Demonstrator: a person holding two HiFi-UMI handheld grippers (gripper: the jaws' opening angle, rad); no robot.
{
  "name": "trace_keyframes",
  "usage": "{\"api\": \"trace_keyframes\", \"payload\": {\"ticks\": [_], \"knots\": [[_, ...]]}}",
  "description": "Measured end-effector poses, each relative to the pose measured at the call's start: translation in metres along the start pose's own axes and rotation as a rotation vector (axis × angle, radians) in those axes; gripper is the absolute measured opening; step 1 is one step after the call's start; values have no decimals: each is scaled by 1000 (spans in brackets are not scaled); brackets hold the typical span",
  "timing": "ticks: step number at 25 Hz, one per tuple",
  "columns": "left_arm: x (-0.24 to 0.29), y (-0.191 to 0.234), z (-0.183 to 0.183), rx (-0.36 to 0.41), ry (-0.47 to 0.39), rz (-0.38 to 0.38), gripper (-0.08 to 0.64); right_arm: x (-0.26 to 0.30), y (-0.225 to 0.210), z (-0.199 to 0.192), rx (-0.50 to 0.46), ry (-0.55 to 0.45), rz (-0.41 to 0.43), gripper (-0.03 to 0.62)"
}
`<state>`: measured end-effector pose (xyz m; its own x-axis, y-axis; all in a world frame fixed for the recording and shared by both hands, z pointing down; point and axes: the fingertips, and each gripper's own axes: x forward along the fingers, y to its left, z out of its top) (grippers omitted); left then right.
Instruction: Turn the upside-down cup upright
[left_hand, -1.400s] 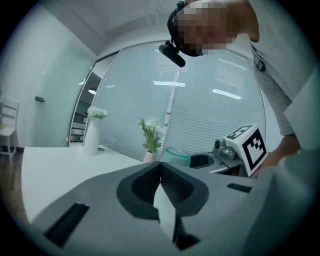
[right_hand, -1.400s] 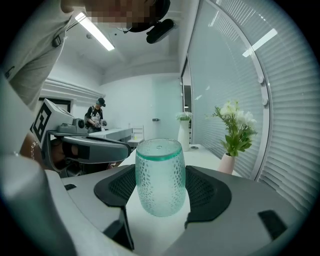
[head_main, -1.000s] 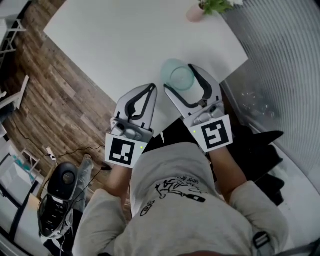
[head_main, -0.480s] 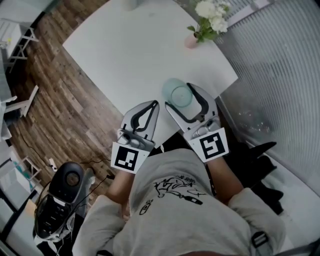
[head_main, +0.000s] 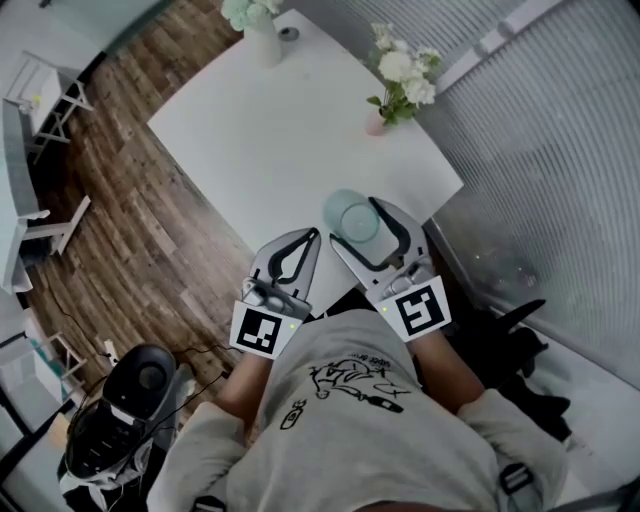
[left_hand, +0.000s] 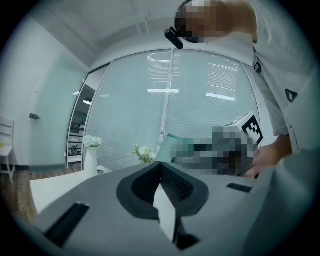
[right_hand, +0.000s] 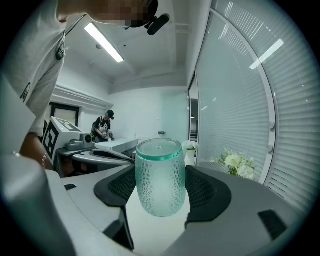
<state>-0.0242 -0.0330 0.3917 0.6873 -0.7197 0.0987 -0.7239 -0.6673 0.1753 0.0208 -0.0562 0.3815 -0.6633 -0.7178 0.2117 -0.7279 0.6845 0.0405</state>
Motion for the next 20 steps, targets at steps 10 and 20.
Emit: {"api": "trace_keyframes", "payload": {"ticks": [10,20], "knots": [[-8,-18,18,41,-25,9,4,-19,6,19,-17,-32,27,325],[-16,-24,37,69,-45,10,3,-32,14,41,-53,-54,48,325]]}}
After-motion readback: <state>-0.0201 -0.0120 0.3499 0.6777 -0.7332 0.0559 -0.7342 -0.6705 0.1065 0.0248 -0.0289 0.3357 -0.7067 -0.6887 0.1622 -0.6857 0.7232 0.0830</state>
